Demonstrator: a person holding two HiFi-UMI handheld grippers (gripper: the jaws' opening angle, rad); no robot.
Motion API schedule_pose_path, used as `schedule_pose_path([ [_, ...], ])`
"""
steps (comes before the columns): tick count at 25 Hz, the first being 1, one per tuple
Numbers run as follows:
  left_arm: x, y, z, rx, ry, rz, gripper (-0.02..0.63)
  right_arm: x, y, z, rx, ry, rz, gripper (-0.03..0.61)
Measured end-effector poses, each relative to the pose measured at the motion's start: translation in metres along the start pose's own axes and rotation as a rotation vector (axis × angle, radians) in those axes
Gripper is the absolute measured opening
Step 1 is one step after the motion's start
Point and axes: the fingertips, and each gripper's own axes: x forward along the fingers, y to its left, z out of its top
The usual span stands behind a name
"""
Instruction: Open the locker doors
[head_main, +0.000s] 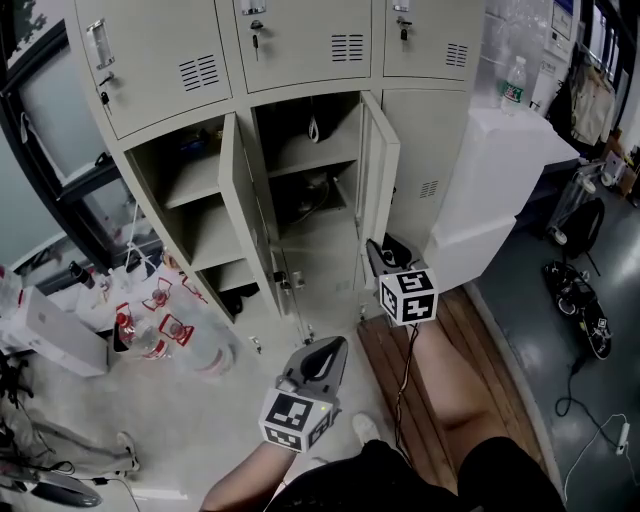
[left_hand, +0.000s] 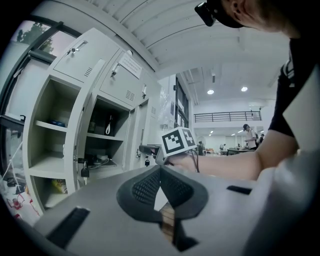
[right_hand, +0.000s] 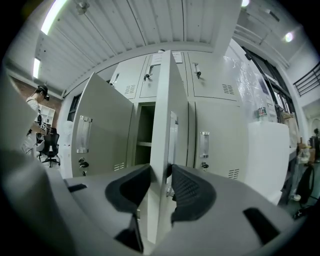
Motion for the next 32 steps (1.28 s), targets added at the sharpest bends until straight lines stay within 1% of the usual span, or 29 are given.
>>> schedule_pose_path([
  [6,0.012,-0.005,0.0,-0.004,0.004,-0.019,0.003,-0.009,-0.02,-0.003,0.009,-0.009,-0.014,0.12],
  [13,0.028,-0.011,-0.003,-0.007,0.009,-0.035,0.003,-0.022,-0.062,-0.009,0.041,-0.012,-0.09,0.091],
  [18,0.035,-0.012,-0.004,-0.013,0.011,-0.029,0.003,-0.026,-0.079,-0.012,0.051,-0.008,-0.116,0.084],
  [26,0.036,-0.006,-0.007,-0.022,0.017,-0.007,0.003,-0.026,-0.083,-0.013,0.051,-0.024,-0.116,0.084],
  [32,0.025,-0.001,-0.005,-0.023,0.007,0.011,0.003,-0.031,-0.08,-0.014,0.037,-0.014,-0.144,0.087],
])
